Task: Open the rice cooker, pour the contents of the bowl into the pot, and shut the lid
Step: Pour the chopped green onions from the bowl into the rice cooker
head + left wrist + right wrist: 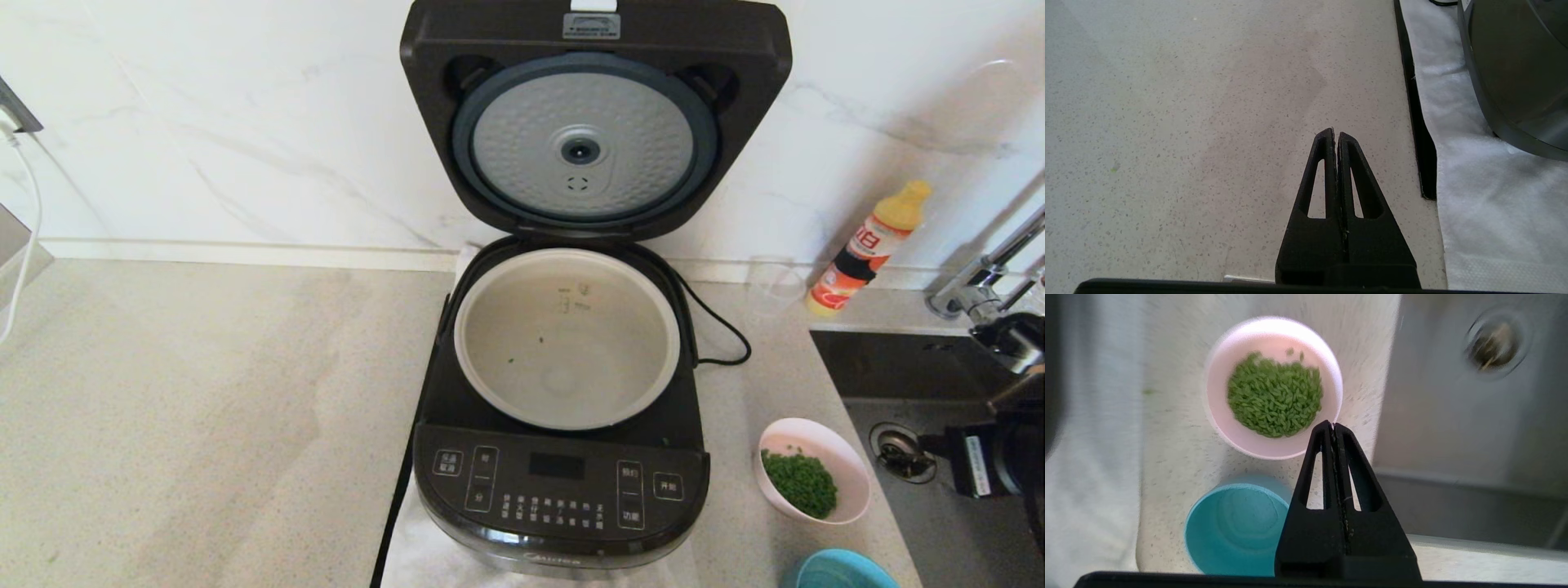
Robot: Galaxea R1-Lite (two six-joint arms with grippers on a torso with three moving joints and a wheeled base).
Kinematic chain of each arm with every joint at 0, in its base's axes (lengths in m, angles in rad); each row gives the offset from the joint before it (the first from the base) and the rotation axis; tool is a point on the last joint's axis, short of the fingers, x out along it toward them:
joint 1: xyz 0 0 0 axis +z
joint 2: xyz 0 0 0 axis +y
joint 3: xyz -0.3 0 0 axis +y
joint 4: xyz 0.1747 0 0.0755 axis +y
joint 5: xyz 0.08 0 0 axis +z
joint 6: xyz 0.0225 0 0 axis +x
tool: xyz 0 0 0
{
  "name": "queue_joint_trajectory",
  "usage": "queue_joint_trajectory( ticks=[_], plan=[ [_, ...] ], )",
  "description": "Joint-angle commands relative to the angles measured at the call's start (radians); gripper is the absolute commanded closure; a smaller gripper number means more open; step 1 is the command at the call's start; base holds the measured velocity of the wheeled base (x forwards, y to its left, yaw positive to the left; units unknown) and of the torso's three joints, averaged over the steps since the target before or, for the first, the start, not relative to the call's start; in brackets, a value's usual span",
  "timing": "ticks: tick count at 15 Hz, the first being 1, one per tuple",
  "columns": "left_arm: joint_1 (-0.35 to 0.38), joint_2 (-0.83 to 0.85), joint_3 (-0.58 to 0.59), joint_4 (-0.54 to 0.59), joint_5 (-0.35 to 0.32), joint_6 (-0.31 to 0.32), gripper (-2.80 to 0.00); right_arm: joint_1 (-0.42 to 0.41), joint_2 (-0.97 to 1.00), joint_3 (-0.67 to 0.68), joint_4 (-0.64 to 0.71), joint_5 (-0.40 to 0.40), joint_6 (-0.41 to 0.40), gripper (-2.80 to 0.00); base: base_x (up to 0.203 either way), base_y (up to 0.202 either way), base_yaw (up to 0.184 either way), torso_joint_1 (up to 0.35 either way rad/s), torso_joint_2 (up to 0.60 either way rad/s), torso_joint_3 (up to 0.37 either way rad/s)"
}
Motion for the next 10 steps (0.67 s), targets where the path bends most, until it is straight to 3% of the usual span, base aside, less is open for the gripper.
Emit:
queue_joint_trajectory(
  ticks=[1,5,6,10],
  plan=[
    [0.000,0.000,0.009,0.000,0.001,0.000,0.00,-0.018,0.182,-0.019,0.002,-0.001,0.015,0.00,0.000,0.000,0.000,0.000,0.00,0.000],
    [0.000,0.000,0.009,0.000,0.001,0.000,0.00,-0.047,0.225,-0.005,0.003,0.000,0.029,0.00,0.000,0.000,0.000,0.000,0.00,0.000],
    [0.000,0.000,0.009,0.000,0.001,0.000,0.00,-0.047,0.219,-0.005,0.004,0.000,0.031,-2.80,0.000,0.000,0.000,0.000,0.00,0.000],
    [0.000,0.000,0.009,0.000,0.001,0.000,0.00,-0.050,0.218,0.024,0.001,0.002,0.031,-2.80,0.000,0.000,0.000,0.000,0.00,0.000]
  ],
)
